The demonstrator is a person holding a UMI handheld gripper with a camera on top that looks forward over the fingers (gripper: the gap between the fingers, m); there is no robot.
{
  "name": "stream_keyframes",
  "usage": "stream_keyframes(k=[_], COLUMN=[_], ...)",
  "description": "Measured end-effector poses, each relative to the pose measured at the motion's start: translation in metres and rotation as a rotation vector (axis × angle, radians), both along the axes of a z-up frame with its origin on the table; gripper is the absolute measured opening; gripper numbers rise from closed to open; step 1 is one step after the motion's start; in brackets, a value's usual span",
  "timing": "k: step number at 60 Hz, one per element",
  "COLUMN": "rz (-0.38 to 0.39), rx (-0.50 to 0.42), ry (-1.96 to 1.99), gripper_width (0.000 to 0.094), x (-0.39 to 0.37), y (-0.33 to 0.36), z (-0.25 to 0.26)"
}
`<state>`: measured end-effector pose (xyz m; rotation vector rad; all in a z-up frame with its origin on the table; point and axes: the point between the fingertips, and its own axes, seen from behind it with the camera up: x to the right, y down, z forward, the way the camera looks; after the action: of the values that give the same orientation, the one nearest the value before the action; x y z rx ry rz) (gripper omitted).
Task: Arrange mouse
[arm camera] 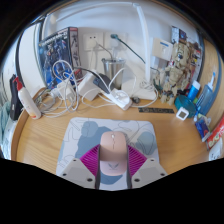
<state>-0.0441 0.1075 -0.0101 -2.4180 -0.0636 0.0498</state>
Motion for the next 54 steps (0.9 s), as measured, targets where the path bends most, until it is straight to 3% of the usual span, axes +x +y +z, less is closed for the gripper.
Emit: stream_keyframes(k=[9,15,17,42,54], rz=[-0.016,-0.049,-0.055,-0.052,-0.021], rx=[-0.012,-0.024,-0.016,0.168,0.229], ry=[-0.007,-0.019,-0.018,0.023,0.064], gripper_width=[0.0456,0.085,0.0874,0.0868,0.087], x=[0.001,0.009,0.01,-0.02,-0.047], y=[-0.004,-0.009,-0.01,-0.085,-0.134], z=[-0.006,0.003,0.011,0.219,0.278])
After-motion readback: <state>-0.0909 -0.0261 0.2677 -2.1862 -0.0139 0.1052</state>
